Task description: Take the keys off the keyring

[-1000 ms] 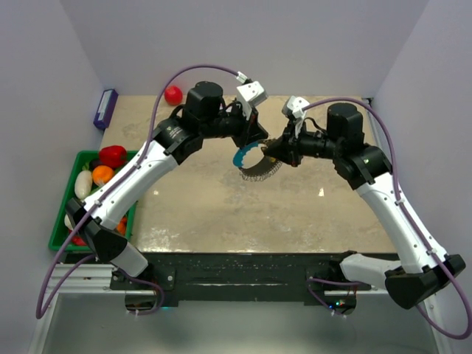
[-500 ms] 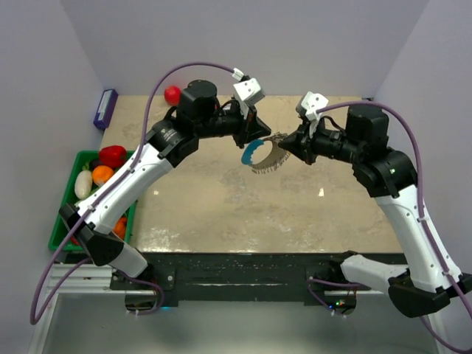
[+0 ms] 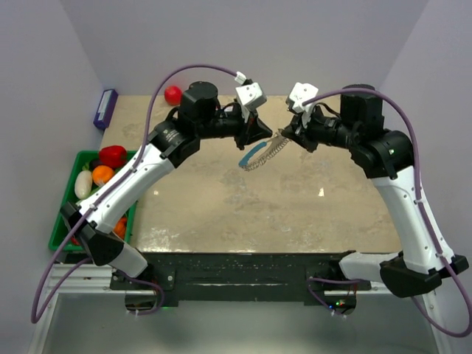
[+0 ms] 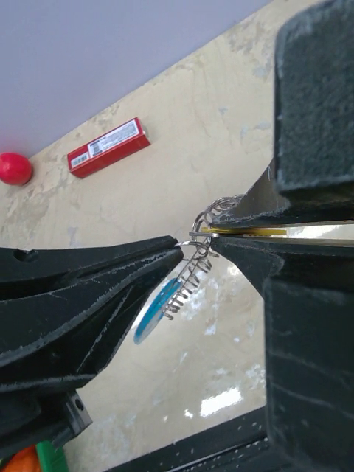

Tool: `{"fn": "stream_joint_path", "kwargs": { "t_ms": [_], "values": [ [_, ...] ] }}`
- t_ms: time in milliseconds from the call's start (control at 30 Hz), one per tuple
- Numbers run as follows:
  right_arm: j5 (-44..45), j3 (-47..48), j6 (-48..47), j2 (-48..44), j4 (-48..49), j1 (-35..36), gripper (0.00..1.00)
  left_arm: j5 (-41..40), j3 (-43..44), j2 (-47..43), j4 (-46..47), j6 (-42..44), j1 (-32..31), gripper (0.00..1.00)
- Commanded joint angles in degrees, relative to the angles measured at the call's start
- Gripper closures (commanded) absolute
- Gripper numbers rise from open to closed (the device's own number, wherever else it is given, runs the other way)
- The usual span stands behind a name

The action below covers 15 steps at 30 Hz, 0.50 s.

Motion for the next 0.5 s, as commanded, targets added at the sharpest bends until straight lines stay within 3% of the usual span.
{"fn": "stream_joint_path", "kwargs": {
  "t_ms": [0, 467],
  "values": [
    [2.6, 3.53, -8.94, 1.11, -2.85, 0.3, 1.0, 2.45, 0.09, 0.58, 2.95, 1.84, -0.74, 1.0],
    [-4.69, -2.61, -29.06, -2.83, -2.59, 1.18, 0.98, 2.81, 1.41, 3.57, 1.72, 2.54, -2.93, 1.0]
  ]
}}
